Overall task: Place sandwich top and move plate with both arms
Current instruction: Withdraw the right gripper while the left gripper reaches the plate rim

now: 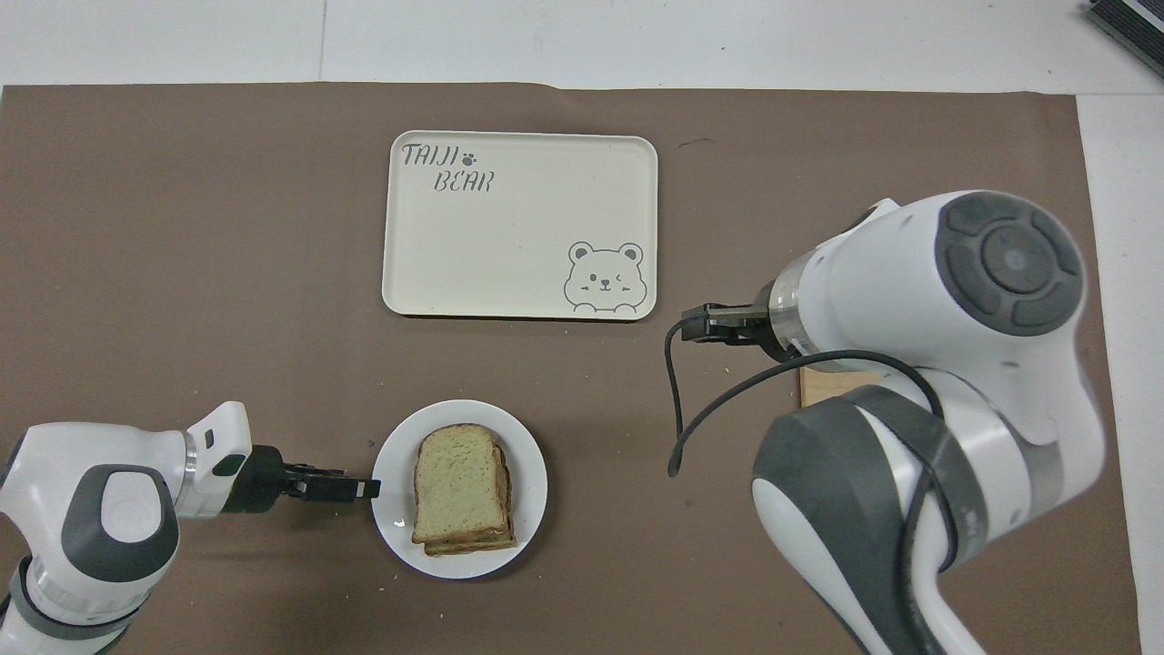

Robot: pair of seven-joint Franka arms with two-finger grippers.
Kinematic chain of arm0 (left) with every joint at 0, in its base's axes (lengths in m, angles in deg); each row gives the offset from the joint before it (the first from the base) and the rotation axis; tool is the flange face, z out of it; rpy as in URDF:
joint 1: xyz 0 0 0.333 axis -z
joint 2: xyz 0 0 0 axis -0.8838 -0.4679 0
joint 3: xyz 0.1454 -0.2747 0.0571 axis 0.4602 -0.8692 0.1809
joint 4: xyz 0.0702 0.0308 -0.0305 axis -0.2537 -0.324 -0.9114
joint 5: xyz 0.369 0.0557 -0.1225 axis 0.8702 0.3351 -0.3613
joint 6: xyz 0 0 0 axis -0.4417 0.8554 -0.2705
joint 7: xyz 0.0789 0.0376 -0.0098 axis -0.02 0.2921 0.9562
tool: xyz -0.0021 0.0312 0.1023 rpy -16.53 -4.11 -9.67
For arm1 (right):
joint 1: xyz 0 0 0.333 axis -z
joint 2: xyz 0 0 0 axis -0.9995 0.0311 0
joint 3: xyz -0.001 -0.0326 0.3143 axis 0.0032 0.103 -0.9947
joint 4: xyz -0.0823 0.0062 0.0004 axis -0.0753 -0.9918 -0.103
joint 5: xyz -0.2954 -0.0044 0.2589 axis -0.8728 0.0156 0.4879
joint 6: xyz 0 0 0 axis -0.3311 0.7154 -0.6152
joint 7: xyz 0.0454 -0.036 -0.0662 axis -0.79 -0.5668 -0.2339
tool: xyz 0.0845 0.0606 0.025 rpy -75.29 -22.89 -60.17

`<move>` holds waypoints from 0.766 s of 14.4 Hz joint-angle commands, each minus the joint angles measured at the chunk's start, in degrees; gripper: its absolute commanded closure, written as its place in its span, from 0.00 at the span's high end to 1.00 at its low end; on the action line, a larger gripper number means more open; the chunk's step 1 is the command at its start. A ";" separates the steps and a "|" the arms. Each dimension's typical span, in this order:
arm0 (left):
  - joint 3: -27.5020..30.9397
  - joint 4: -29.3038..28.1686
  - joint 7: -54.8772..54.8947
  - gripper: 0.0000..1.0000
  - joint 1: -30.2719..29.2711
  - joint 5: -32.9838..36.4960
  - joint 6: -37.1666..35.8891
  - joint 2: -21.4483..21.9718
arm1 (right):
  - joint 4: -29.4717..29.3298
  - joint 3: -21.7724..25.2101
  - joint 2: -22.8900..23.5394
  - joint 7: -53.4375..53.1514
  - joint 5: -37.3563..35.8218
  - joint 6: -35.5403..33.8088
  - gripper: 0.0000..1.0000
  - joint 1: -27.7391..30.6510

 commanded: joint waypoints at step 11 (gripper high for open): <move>0.94 -2.02 2.77 0.00 1.50 -6.03 -1.86 -0.33 | -6.83 6.21 -5.31 1.90 -1.53 -9.19 1.00 7.41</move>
